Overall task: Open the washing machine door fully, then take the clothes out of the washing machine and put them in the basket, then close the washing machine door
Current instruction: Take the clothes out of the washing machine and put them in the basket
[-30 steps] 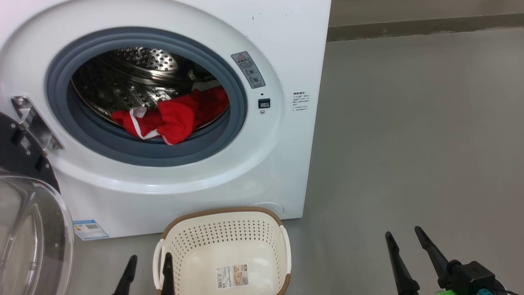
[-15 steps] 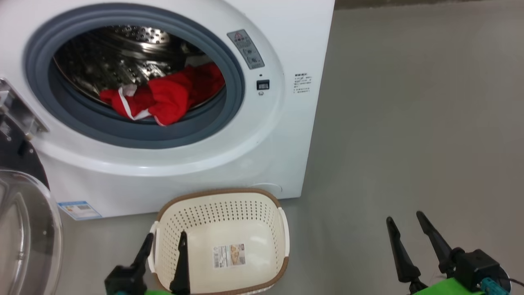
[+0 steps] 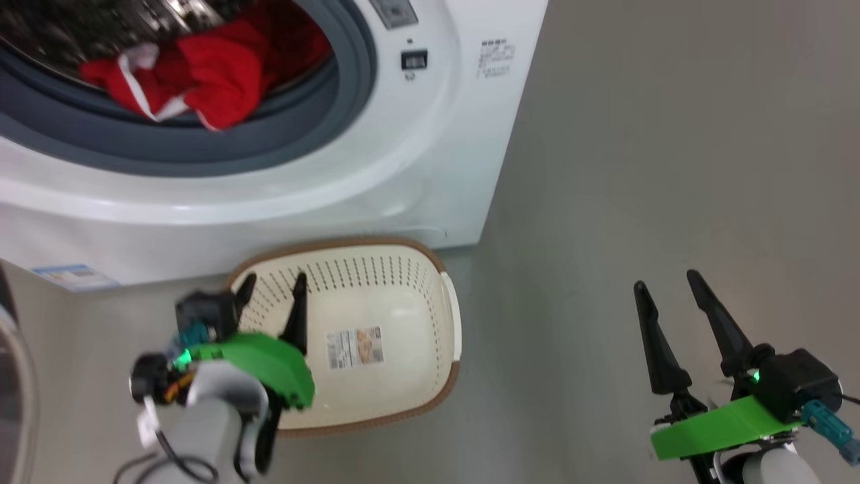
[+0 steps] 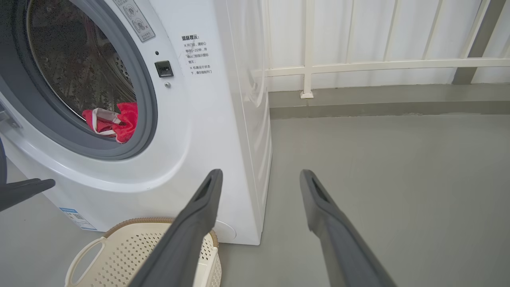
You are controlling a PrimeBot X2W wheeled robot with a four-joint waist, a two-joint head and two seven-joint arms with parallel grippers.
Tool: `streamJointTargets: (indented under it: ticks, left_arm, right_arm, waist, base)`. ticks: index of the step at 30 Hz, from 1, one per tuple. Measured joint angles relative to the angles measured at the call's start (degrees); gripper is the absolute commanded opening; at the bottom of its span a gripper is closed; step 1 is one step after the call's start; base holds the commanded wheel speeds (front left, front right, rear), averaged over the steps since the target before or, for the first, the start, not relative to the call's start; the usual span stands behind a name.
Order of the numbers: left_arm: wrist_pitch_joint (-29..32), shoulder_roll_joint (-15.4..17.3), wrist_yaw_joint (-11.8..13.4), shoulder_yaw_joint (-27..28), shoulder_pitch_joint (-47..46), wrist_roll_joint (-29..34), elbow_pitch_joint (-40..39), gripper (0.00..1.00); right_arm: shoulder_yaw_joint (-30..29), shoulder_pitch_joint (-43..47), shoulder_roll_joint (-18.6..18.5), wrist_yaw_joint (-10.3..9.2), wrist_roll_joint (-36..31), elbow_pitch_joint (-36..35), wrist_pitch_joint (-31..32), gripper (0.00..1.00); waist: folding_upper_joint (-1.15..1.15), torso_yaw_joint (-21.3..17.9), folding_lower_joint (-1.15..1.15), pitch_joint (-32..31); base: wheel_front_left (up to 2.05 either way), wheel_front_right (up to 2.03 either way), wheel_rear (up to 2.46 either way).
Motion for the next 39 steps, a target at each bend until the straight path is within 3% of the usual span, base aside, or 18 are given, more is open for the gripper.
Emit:
streamJointTargets:
  ticks: [9,25,39]
  left_arm:
    - [-1.12,0.66,-1.0,2.52,-14.29,-1.74,8.16,1.0]
    - [-4.98,8.14,-0.33,6.49,-36.35,-1.66,16.97,1.0]
    - [1.21,13.97,-1.0,7.93,-48.2,-2.66,24.81,1.0]
  right_arm:
    - [0.31,-3.37,-0.04,0.0,1.11,-0.07,0.0,1.0]
    - [3.88,-9.08,-0.12,0.0,4.37,0.3,-0.01,1.0]
    - [7.02,-12.2,-0.19,0.0,7.26,1.14,-0.01,1.0]
  waist:
    - [0.0,-1.71,0.0,6.76]
    - [0.0,-6.41,0.0,14.01]
    - [0.0,-11.5,0.0,18.08]
  base:
    - [0.0,0.0,0.0]
    - [0.0,0.0,0.0]
    - [0.0,0.0,0.0]
